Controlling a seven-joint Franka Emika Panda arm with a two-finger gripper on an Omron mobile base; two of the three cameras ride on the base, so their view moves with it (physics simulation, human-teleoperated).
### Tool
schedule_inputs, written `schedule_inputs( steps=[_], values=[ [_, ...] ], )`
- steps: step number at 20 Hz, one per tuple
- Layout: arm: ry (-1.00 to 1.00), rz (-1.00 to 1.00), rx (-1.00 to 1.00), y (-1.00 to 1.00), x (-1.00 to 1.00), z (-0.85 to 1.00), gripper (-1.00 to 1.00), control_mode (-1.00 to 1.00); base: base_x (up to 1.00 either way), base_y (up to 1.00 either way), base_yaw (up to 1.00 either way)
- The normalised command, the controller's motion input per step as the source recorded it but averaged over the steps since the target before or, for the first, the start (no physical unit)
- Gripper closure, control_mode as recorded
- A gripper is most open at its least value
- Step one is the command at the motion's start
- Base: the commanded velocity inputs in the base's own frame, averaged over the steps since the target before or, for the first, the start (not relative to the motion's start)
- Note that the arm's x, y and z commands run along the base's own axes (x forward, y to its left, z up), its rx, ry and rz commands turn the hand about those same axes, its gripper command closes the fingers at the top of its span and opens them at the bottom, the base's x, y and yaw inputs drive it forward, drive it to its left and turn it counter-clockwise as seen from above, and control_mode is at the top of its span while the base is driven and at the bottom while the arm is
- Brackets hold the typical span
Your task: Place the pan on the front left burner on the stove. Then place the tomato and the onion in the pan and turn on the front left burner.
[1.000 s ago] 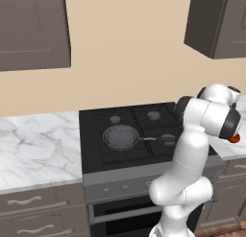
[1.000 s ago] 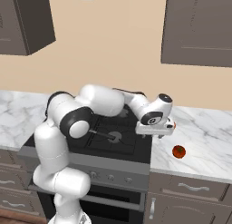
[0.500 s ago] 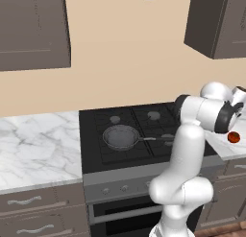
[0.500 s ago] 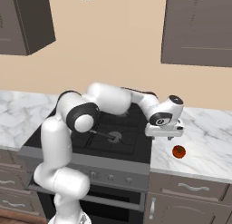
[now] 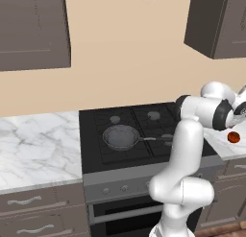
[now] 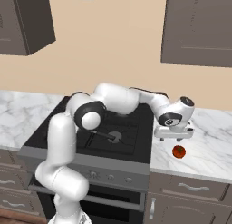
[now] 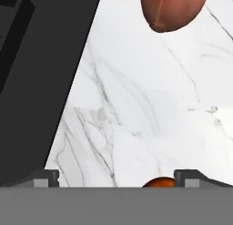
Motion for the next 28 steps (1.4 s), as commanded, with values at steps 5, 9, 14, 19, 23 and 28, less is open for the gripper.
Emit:
schedule_inputs(
  steps=[5,9,14,19,23,28],
  values=[
    [0.00,0.00,0.00,-0.28,-0.14,0.00,-1.00,-1.00,0.00,0.00,0.00],
    [0.00,0.00,0.00,-0.23,-0.24,0.00,-1.00,-1.00,0.00,0.00,0.00],
    [0.00,0.00,0.00,-0.18,-0.25,0.00,-1.00,-1.00,0.00,0.00,0.00],
    [0.00,0.00,0.00,-0.04,-0.10,0.00,-1.00,-1.00,0.00,0.00,0.00],
    [0.00,0.00,0.00,0.00,0.00,0.00,-1.00,-1.00,0.00,0.00,0.00],
    [0.00,0.00,0.00,0.00,0.00,0.00,-1.00,-1.00,0.00,0.00,0.00]
  ],
)
